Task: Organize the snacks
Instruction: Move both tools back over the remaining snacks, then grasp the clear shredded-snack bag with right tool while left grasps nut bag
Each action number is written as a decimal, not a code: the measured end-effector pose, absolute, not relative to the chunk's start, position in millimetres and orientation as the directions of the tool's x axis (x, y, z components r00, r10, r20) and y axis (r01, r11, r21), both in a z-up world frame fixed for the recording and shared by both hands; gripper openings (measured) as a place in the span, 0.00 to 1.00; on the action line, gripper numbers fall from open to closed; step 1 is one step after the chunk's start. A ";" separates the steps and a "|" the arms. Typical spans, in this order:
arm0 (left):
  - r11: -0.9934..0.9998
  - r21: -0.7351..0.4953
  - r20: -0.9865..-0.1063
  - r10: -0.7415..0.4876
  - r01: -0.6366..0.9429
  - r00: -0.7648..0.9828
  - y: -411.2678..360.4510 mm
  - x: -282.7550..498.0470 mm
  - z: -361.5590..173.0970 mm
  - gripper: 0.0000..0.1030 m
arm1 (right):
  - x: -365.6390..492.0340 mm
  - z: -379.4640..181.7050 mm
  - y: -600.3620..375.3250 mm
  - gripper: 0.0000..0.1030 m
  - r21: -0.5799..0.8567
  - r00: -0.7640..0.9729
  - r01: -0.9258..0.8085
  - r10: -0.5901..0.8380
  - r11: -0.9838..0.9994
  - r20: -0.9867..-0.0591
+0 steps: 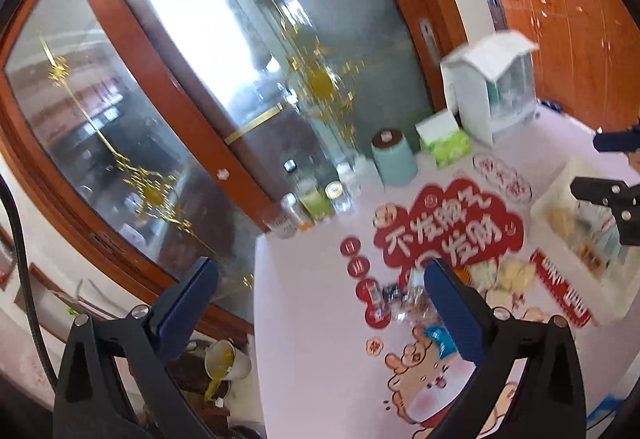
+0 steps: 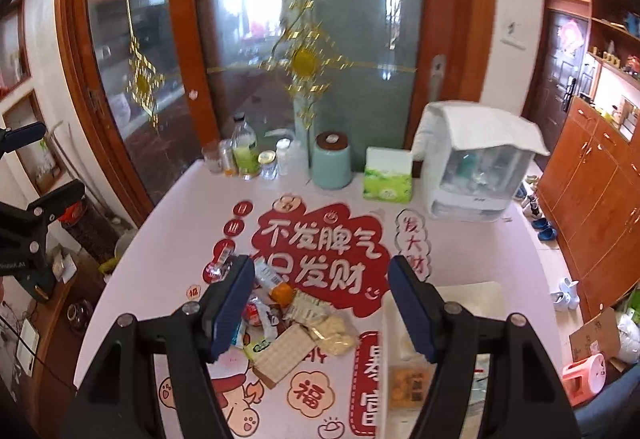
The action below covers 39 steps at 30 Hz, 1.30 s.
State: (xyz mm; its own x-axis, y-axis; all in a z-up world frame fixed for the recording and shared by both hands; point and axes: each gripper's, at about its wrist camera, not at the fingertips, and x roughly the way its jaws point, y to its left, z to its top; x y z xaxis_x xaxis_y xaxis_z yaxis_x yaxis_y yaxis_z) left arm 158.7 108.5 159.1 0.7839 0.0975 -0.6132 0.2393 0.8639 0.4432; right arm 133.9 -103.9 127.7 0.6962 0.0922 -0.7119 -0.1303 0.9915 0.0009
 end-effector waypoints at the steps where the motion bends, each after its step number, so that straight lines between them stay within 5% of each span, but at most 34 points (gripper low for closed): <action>1: 0.859 0.445 -0.630 0.098 0.254 0.771 112.1 165.6 148.3 0.99 | 140.6 119.2 -97.8 0.68 -0.005 0.680 -0.129 0.085 0.992 -0.728; 12: 0.853 0.286 -0.859 0.026 0.437 0.512 120.0 279.7 -24.0 0.99 | 208.3 0.3 -85.1 0.68 -0.040 0.449 -0.056 -0.011 0.998 -0.893; 23: 0.872 0.082 -0.974 -0.032 0.483 0.222 88.2 343.3 -175.8 0.92 | 248.3 -131.8 -93.7 0.68 -0.050 0.184 -0.010 -0.047 0.999 -0.982; 39: 0.901 -0.027 -0.991 -0.080 0.434 0.106 88.0 343.8 -209.7 0.87 | 254.7 -193.8 -119.8 0.68 -0.011 0.108 0.074 -0.019 0.997 -0.994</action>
